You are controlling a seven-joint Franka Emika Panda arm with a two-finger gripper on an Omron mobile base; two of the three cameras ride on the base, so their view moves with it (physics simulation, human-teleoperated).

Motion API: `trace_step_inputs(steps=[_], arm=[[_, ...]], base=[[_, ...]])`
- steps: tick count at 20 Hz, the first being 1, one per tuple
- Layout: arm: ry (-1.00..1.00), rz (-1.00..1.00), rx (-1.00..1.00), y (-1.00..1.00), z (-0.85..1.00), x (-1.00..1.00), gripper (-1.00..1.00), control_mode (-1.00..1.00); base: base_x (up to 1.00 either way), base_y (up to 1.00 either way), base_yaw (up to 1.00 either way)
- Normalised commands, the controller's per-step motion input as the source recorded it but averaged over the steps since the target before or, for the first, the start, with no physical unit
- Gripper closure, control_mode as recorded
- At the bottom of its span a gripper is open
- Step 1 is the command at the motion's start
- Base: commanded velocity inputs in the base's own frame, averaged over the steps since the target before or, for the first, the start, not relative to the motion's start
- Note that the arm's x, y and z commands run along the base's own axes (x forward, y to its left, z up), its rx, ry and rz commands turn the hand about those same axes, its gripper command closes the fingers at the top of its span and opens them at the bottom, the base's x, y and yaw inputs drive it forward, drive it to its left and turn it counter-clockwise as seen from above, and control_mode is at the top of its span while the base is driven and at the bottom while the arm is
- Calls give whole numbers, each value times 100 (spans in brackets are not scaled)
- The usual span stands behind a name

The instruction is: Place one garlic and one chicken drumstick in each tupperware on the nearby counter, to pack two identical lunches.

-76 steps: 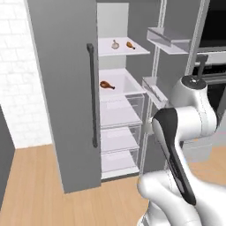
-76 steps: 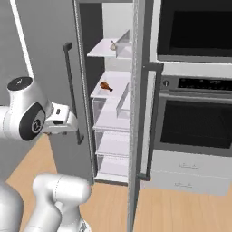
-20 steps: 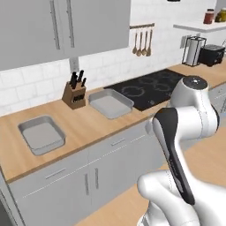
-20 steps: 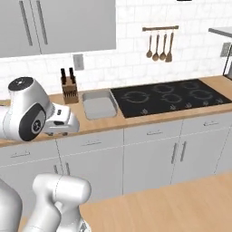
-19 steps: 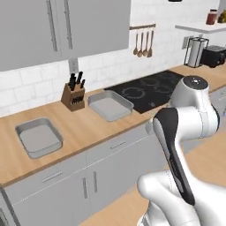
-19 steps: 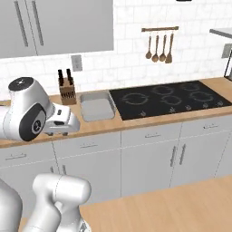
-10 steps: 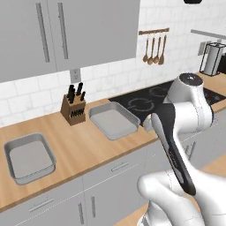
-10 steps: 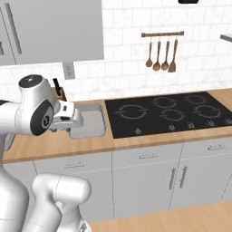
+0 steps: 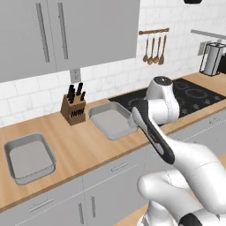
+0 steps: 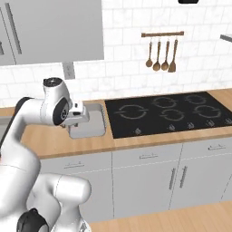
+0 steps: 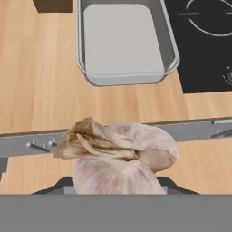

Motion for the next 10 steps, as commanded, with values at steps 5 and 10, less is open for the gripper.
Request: trace_step_inputs(steps=[5, 10], arm=[[5, 3, 0, 15, -20, 100, 100, -100], [6, 0, -5, 32, -35, 100, 100, -100]], base=[[0, 0, 0], [0, 0, 0]])
